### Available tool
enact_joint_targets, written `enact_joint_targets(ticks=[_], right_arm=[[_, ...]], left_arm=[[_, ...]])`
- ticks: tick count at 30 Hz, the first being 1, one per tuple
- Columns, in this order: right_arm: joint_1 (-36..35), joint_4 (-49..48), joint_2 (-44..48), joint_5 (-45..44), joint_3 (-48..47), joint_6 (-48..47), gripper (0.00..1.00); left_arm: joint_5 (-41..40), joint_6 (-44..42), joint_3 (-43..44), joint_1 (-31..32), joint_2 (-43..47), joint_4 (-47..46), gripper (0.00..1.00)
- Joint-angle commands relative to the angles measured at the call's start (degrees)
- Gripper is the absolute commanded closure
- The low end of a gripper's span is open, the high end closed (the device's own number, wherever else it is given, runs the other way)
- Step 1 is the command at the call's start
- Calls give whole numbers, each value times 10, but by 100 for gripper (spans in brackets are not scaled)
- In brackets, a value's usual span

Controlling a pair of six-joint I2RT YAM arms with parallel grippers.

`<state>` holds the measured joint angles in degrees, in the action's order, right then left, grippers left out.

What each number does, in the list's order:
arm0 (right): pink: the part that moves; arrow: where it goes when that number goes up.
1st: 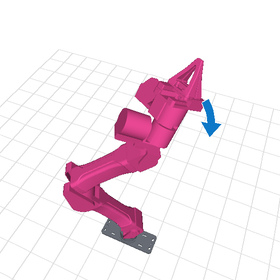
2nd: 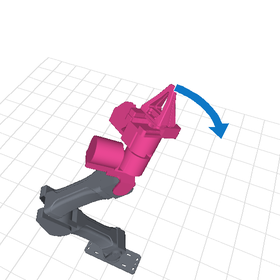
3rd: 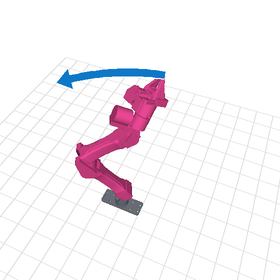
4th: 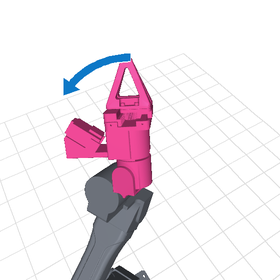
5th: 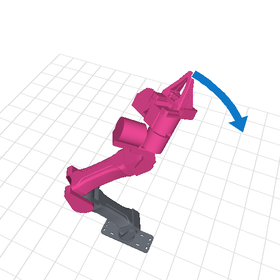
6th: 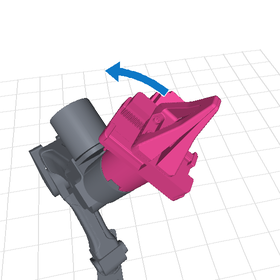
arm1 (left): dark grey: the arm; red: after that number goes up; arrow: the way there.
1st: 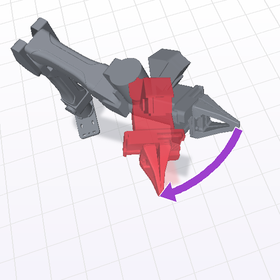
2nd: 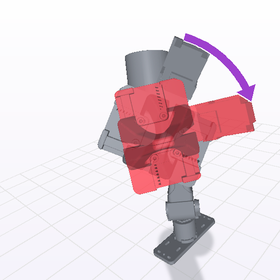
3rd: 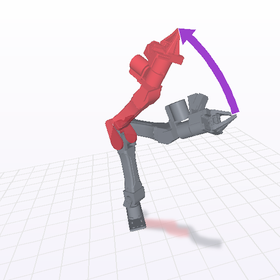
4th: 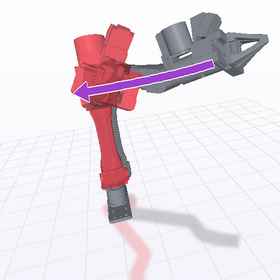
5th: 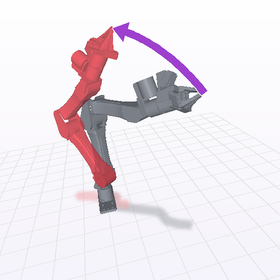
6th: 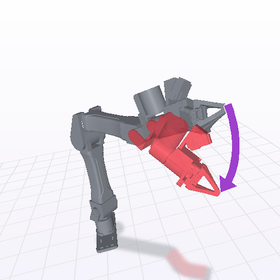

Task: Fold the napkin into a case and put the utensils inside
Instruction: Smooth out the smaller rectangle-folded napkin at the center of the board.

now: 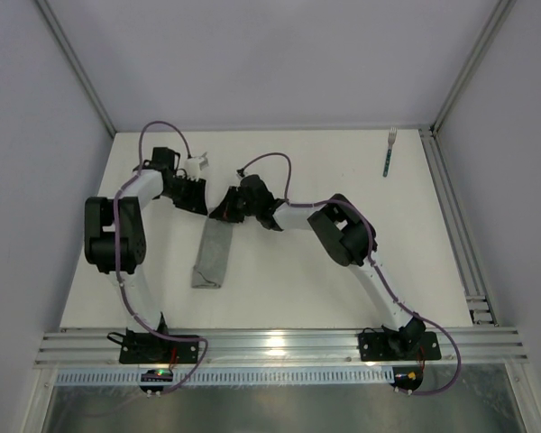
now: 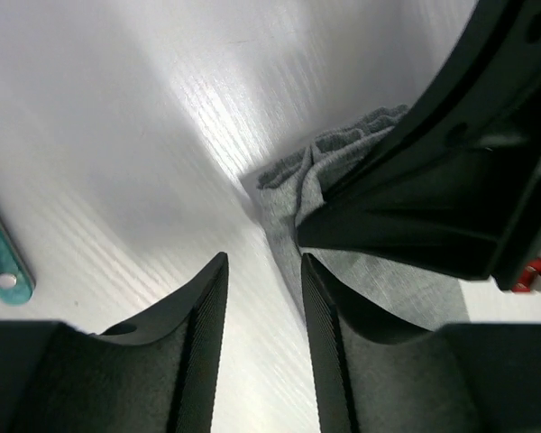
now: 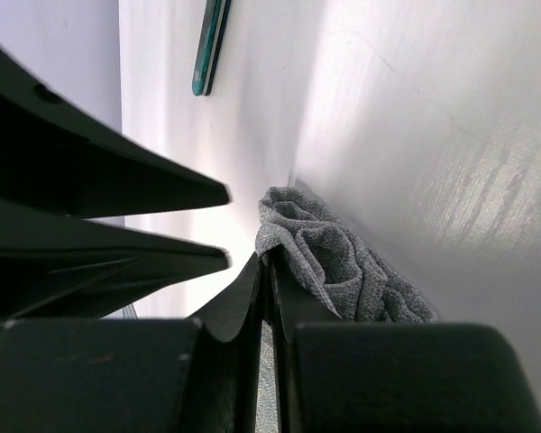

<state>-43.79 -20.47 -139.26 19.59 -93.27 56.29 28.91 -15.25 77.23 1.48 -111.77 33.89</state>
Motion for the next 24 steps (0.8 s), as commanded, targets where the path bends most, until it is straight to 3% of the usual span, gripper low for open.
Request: enact_joint_targets(ticks=[1,4,9,14,17,24], right_arm=[[0,34,11,-35,-13,4,92],[0,25,12,-32,-13,10,91],[0,23,20,-26,-19,9,85],[1,25,36,-21,-23,-3,80],[2,31,56,-18,-26,-21,71],[18,87,141,-54,26,-86,56]], left_arm=[[43,1,-2,-9,63,34,59],[21,-28,-29,23,82,59,54],[-51,-58,-75,78,73,67,56],[-126,-44,-97,78,64,32,72],[-141,-39,-104,78,64,16,81],[-123,-35,-119,78,66,-2,89]])
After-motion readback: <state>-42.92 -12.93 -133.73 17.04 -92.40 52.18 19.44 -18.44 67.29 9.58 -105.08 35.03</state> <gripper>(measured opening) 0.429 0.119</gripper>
